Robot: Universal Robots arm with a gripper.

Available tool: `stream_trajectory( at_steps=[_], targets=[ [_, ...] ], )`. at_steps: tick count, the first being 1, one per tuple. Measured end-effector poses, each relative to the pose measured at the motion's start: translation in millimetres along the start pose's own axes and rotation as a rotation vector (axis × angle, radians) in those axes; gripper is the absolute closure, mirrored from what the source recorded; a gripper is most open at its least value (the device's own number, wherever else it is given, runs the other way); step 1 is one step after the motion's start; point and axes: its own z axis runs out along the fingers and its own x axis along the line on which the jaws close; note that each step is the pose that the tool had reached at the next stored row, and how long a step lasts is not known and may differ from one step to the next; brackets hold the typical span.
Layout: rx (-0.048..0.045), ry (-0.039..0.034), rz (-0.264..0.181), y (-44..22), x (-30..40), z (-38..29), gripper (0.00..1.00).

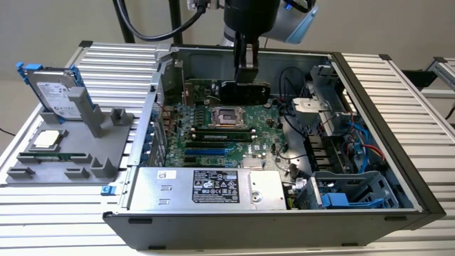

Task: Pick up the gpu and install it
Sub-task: 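Insert the gpu into the slot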

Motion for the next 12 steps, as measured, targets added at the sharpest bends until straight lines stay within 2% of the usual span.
stream_trajectory(
  at_steps=[12],
  targets=[
    [0.0, 0.0, 0.0, 0.0, 0.1, 2.7, 1.0]
  ],
)
